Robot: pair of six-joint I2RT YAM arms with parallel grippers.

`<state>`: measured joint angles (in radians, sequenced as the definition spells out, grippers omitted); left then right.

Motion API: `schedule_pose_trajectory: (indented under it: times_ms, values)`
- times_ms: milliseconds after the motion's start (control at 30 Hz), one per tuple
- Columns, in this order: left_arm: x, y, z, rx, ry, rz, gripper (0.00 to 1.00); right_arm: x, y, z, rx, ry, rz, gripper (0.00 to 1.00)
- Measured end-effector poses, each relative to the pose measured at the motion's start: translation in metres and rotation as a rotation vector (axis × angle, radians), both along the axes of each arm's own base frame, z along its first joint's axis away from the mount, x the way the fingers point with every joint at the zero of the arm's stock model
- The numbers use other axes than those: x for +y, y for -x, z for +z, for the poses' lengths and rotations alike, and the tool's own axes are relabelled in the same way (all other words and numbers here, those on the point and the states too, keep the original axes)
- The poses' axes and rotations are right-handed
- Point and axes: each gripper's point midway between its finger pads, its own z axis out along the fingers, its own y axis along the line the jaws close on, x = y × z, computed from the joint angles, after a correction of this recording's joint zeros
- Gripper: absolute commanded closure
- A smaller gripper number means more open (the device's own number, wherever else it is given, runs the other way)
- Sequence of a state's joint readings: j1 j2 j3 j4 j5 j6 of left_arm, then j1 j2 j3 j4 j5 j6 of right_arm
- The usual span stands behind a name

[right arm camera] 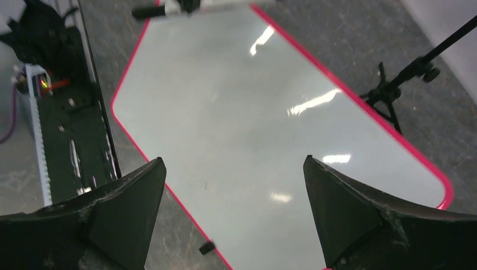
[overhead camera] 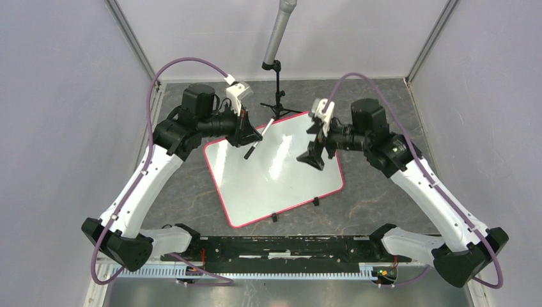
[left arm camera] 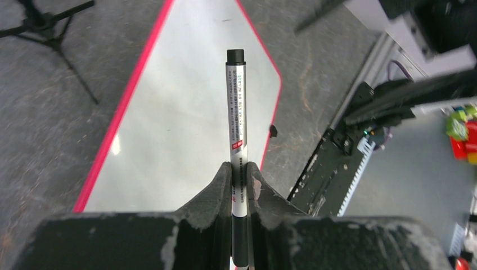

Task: Write a sentence on the whiteboard
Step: Open the whiteboard marker at the center of the board.

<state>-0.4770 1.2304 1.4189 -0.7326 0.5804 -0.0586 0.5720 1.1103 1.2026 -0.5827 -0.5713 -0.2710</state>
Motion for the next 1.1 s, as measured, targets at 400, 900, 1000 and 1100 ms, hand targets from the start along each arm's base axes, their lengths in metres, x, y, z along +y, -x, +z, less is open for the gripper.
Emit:
schedule_pose_trajectory:
  times_ms: [400, 900, 1000, 1100]
  values:
    - [-0.012, 0.032, -0.004, -0.048, 0.024, -0.265, 0.98, 0.041, 0.016, 0.053, 0.177, -0.298, 0.179, 0.02]
    - [-0.029, 0.061, -0.011, -0.038, 0.031, -0.402, 0.98, 0.059, 0.013, 0.044, 0.36, -0.389, 0.199, 0.32]
    - [-0.032, 0.064, -0.012, -0.038, 0.029, -0.412, 0.98, 0.061, 0.013, 0.037, 0.38, -0.384, 0.196, 0.38]
    - [-0.033, 0.064, -0.013, -0.035, 0.026, -0.413, 0.98, 0.062, 0.015, 0.03, 0.396, -0.375, 0.197, 0.46]
